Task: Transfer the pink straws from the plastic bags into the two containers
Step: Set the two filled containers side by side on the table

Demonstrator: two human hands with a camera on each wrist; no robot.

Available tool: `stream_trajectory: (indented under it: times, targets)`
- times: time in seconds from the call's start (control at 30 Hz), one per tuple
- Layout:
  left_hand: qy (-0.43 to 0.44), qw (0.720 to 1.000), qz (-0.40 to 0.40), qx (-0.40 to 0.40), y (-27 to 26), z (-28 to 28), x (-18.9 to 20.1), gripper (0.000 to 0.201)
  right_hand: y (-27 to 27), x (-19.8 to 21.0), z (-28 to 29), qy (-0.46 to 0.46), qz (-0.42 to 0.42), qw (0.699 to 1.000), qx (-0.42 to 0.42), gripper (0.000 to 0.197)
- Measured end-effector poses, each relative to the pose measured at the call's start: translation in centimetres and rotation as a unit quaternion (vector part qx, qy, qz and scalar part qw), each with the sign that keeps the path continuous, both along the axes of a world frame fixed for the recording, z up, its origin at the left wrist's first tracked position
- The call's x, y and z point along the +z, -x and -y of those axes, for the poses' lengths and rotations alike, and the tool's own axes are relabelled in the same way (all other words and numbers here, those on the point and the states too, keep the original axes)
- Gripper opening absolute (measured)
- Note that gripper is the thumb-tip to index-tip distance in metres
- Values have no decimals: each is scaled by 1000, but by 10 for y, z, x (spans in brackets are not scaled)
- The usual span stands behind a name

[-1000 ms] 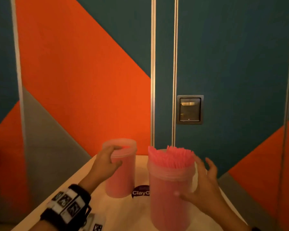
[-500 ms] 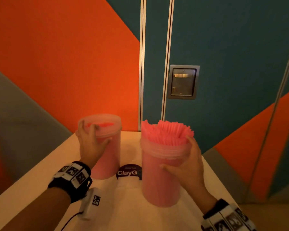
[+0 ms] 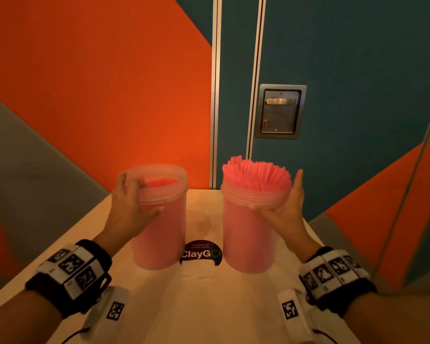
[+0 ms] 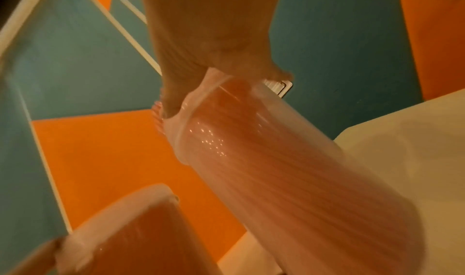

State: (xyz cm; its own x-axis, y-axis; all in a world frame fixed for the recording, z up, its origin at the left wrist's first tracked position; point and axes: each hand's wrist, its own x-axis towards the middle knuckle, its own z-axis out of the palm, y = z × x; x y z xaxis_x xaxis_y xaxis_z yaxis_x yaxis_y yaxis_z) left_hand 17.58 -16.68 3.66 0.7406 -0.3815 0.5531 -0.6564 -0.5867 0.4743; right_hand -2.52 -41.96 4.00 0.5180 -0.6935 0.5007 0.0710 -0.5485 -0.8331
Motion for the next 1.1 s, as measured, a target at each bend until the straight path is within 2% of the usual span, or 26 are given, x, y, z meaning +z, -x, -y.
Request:
stream_trajectory:
  times: [0.07,0.13,0.2,0.23,0.3,0.33,0.4,0.47,0.57,0.63,0.7,0.8,0.87,0.9,0.97,1.0,1.03,1.1]
  targets:
    - [-50,998,-30,8,0,-1,10,79,3,22,5,43,14,998,-31,110]
    - [-91,995,-36,-9,-6,1,29,86,2,50,13,127,-37,990,-44,87]
    - [-106,993,-33,-32,-15,6,49,103,-6,75,24,204,-191,959,-39,70]
    - [-109,993,-44,-31,-18,10,57,103,-12,82,27,229,-279,932,-29,64]
    - [-118,990,-82,-12,-20,18,67,85,-28,91,30,256,-401,880,4,63]
    - [-123,988,-98,-5,-19,23,72,75,-37,92,30,263,-423,867,17,63]
    - [-124,986,-111,-2,-24,32,77,62,-55,94,27,275,-412,869,29,61]
    - [-143,982,-126,-5,-32,36,79,58,-69,98,21,280,-393,874,45,59]
    - [-252,955,-155,-14,-45,41,71,61,-81,97,13,298,-449,837,90,65]
    - [-284,937,-195,-54,-49,44,67,66,-84,98,11,268,-491,823,98,69]
    - [-277,926,-241,-88,-51,48,66,62,-81,106,11,258,-487,830,84,64]
    - [-275,923,-260,-72,-53,49,65,72,-72,118,18,276,-429,854,98,35]
    - [-277,921,-267,-68,-54,51,64,77,-59,122,25,231,-410,871,142,17]
    - [-281,920,-264,-65,-53,52,64,76,-53,125,29,209,-393,883,149,15]
    - [-276,930,-232,-68,-48,50,67,68,-44,128,38,147,-301,934,124,18]
    - [-242,948,-198,-61,-46,49,70,60,-41,128,45,102,-257,957,87,22]
    - [-178,969,-165,-46,-46,46,72,51,-38,128,54,75,-239,967,41,27]
    - [-40,995,-81,42,-49,38,73,41,-31,120,67,53,-314,947,-43,41]
